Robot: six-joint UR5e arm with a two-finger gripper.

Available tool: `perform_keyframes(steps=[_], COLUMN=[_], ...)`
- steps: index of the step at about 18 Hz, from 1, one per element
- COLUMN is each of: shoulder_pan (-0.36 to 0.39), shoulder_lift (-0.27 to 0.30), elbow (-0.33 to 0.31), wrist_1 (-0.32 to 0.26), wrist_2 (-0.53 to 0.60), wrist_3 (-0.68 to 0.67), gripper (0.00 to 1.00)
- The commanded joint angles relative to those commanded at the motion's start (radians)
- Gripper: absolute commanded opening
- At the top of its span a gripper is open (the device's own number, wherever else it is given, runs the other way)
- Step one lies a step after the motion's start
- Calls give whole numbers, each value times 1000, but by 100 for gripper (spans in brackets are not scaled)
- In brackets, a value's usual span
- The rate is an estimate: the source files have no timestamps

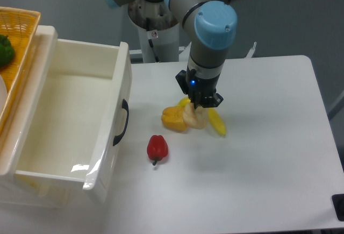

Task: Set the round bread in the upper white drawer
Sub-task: 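Lower the gripper onto the pale round bread roll and close it, then lift the bread roll and carry it toward the open white drawer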

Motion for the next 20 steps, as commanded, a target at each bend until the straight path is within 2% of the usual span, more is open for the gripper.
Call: perform_keyframes(steps=[8,15,20], shoulder_pan=[3,5,26], shoulder_lift=[0,6,41], elbow=[17,43,43], wrist_1=[0,-3,-3], wrist_2=[-9,-87,-173], wrist_3=[-20,-112,-179], gripper=[0,0,0])
